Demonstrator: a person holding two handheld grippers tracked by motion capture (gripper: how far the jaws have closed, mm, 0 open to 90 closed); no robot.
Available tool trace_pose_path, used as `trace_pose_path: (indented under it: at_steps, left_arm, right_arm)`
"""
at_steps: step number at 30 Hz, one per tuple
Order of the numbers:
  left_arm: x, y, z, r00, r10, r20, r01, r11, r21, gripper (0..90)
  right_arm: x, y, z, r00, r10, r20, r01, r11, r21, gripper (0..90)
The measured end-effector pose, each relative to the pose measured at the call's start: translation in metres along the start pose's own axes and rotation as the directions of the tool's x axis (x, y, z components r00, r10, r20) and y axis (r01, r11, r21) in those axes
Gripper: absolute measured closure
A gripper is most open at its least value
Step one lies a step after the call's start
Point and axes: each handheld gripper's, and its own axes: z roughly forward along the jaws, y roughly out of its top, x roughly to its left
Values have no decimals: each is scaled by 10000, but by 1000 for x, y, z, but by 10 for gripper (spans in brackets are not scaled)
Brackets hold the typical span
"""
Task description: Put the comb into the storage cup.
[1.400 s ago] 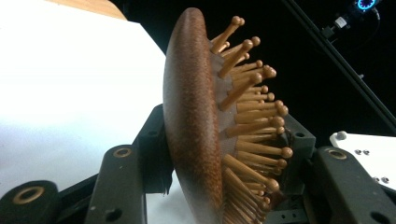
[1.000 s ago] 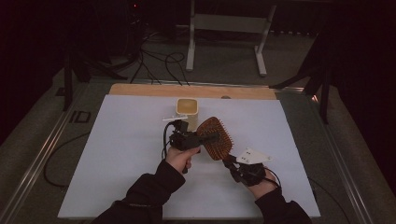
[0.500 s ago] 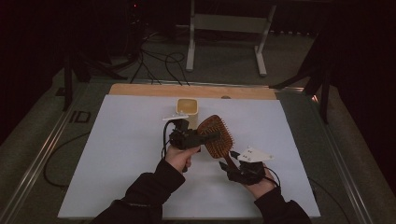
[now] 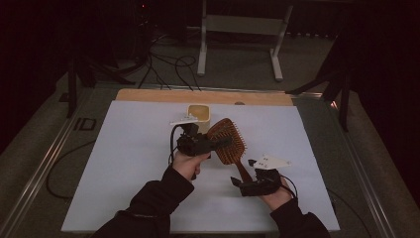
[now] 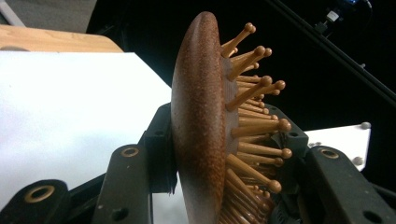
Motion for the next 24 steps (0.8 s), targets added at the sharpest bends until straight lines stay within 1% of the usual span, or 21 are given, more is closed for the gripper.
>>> trace_pose_path:
  at_steps: [3,6,9,12,15,19,21,24]
  left_arm:
    - [-1,4,-3,10000,79,-53,-80,10000,-56,540]
    - [-2,7,-6,9998,195,-80,-195,9998,-28,541]
    - [-3,12,-9,9996,269,-129,-269,9996,-5,540]
    - [-3,17,-12,9992,368,-159,-367,9993,55,540]
    - [-3,23,-16,9989,426,-218,-426,9991,-23,539]
    - [-3,31,-23,9971,605,-451,-610,9981,-94,539]
    - [-3,34,-26,9966,652,-500,-660,9977,-142,539]
    - [-2,38,-29,9964,670,-524,-681,9975,-192,540]
  right_arm:
    - [0,0,-1,10000,20,38,-20,10000,-78,96]
    - [0,-1,-3,9995,-32,318,36,9999,-108,96]
    - [0,-2,-5,9989,-58,463,66,9998,-170,96]
    - [1,-3,-7,9988,-99,471,110,9997,-235,96]
    - [2,-3,-8,9986,-137,520,154,9994,-312,96]
    - [2,-3,-10,9986,-173,500,194,9990,-413,96]
    - [2,-4,-11,9985,-197,515,219,9989,-425,96]
    - [4,-5,-11,9984,-112,563,139,9987,-481,96]
